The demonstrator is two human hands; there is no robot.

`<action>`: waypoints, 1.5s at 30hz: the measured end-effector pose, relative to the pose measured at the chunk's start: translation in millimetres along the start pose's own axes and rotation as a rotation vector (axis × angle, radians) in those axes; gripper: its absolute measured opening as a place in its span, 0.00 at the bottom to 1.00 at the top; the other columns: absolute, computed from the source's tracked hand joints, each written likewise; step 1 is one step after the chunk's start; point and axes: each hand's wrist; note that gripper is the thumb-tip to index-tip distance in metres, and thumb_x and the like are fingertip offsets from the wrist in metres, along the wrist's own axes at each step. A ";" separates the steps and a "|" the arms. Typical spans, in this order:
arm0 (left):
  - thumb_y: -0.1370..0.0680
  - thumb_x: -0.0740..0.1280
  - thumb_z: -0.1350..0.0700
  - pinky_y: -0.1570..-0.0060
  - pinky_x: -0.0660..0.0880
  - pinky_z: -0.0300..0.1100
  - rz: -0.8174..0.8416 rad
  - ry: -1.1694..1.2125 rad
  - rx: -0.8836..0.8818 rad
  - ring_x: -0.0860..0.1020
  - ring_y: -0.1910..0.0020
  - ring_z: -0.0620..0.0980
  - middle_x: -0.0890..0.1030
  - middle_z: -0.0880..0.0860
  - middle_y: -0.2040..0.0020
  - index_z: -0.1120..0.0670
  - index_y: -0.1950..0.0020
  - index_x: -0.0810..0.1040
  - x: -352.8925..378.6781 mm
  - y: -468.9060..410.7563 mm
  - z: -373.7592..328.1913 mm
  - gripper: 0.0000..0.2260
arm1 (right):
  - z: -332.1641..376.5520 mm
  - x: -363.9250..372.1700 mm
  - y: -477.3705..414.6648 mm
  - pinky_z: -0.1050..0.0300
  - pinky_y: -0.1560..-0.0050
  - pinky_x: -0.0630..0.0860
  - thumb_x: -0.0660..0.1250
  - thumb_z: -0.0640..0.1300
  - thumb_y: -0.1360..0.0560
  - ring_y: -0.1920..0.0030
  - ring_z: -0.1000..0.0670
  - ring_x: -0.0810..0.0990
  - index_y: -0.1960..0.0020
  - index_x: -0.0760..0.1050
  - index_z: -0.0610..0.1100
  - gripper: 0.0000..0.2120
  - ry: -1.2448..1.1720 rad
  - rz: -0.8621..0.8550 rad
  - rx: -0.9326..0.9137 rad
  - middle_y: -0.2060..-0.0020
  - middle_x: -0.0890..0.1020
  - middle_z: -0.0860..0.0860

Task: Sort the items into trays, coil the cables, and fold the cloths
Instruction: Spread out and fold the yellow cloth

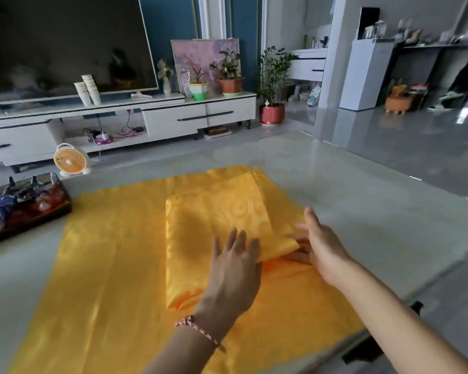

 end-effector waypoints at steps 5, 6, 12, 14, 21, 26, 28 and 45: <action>0.20 0.56 0.51 0.27 0.46 0.51 0.063 -0.029 0.016 0.48 0.24 0.49 0.50 0.51 0.23 0.48 0.24 0.53 20.4 5.1 4.7 0.25 | -7.1 -1.3 -3.9 0.56 0.55 0.71 0.69 0.52 0.27 0.52 0.48 0.78 0.38 0.71 0.40 0.23 0.440 -0.027 -0.194 0.52 0.79 0.47; 0.20 0.56 0.51 0.27 0.46 0.50 0.060 -0.024 0.024 0.48 0.24 0.49 0.50 0.51 0.23 0.48 0.24 0.53 20.4 4.7 5.3 0.25 | -9.2 0.0 -2.4 0.58 0.52 0.70 0.72 0.50 0.29 0.49 0.49 0.76 0.35 0.69 0.42 0.27 0.517 -0.019 -0.231 0.51 0.77 0.49; 0.20 0.57 0.49 0.28 0.45 0.51 0.055 -0.084 0.010 0.50 0.24 0.47 0.55 0.49 0.23 0.48 0.24 0.53 7.9 11.7 13.0 0.25 | -10.6 2.7 0.6 0.66 0.66 0.66 0.69 0.40 0.27 0.51 0.52 0.72 0.32 0.64 0.49 0.27 0.706 0.004 -0.335 0.47 0.72 0.51; 0.25 0.64 0.55 0.28 0.49 0.56 0.014 -0.123 0.010 0.56 0.25 0.50 0.62 0.51 0.26 0.51 0.26 0.61 -1.5 21.6 24.3 0.27 | -11.8 -1.5 -0.2 0.67 0.65 0.66 0.64 0.37 0.25 0.47 0.52 0.71 0.31 0.63 0.49 0.26 0.805 -0.017 -0.402 0.42 0.71 0.49; 0.55 0.75 0.72 0.55 0.78 0.58 -0.120 -0.162 0.082 0.82 0.49 0.59 0.83 0.57 0.49 0.59 0.49 0.84 -15.2 56.7 66.9 0.34 | -21.8 -11.2 2.6 0.61 0.44 0.67 0.58 0.33 0.24 0.35 0.48 0.67 0.29 0.61 0.47 0.25 1.132 -0.067 -0.533 0.35 0.67 0.47; 0.27 0.65 0.48 0.30 0.58 0.39 0.018 0.046 0.132 0.64 0.29 0.44 0.65 0.43 0.30 0.48 0.31 0.69 -17.0 62.7 85.9 0.24 | -22.2 -9.6 8.4 0.54 0.38 0.64 0.58 0.40 0.22 0.37 0.45 0.67 0.31 0.62 0.46 0.19 1.539 -0.233 -0.641 0.38 0.68 0.47; 0.29 0.45 0.29 0.30 0.43 0.30 0.078 0.106 0.101 0.51 0.28 0.34 0.54 0.35 0.29 0.41 0.27 0.59 -16.7 62.9 90.6 0.33 | -20.8 -6.5 15.3 0.54 0.38 0.64 0.59 0.37 0.24 0.38 0.44 0.67 0.32 0.63 0.45 0.20 1.593 -0.230 -0.755 0.38 0.67 0.46; 0.23 0.61 0.60 0.40 0.68 0.36 -0.016 0.041 0.110 0.74 0.39 0.46 0.74 0.44 0.36 0.47 0.33 0.70 -20.0 45.7 81.0 0.20 | -33.4 34.5 58.8 0.55 0.42 0.68 0.61 0.42 0.24 0.43 0.47 0.71 0.34 0.67 0.45 0.19 1.422 0.322 -0.924 0.40 0.72 0.49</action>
Point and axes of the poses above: each hand's wrist, its own y-axis away from the middle knuckle, its own x-axis out of the palm, z = x × y
